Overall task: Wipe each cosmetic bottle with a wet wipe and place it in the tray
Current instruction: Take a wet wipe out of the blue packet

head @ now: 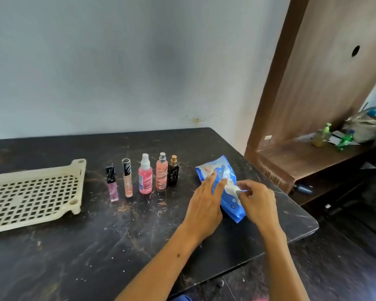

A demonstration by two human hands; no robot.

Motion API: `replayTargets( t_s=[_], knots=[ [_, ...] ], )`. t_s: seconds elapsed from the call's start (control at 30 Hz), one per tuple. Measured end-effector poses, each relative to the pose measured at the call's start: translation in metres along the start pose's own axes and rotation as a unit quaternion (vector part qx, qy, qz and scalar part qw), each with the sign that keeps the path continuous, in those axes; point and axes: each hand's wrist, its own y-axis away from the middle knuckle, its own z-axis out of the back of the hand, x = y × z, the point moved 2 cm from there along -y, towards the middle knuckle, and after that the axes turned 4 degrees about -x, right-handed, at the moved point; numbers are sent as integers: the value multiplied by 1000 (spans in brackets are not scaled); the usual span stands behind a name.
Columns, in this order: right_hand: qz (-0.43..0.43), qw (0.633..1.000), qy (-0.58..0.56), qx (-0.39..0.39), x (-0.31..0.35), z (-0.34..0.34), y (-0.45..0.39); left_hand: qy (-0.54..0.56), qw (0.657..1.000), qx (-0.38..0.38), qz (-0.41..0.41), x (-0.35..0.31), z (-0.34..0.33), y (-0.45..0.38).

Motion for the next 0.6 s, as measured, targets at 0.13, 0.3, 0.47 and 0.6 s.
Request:
replayTargets(
  t_s=[0.13,0.3,0.47,0.6],
  knots=[
    [-4,999,16,41,-5,-10,-4,13,1000,-3,11,5,-15,2],
    [12,998,58,37,-7,-18,-10,-7,1000,-3,-2,8,-22,6],
    [23,998,61,-1,-6,-20,-8,1,1000,-9,-2,6,-21,7],
    [31,998,-17,-42,-5,-15,-5,16,999,-27,15,4,-17,7]
  ],
)
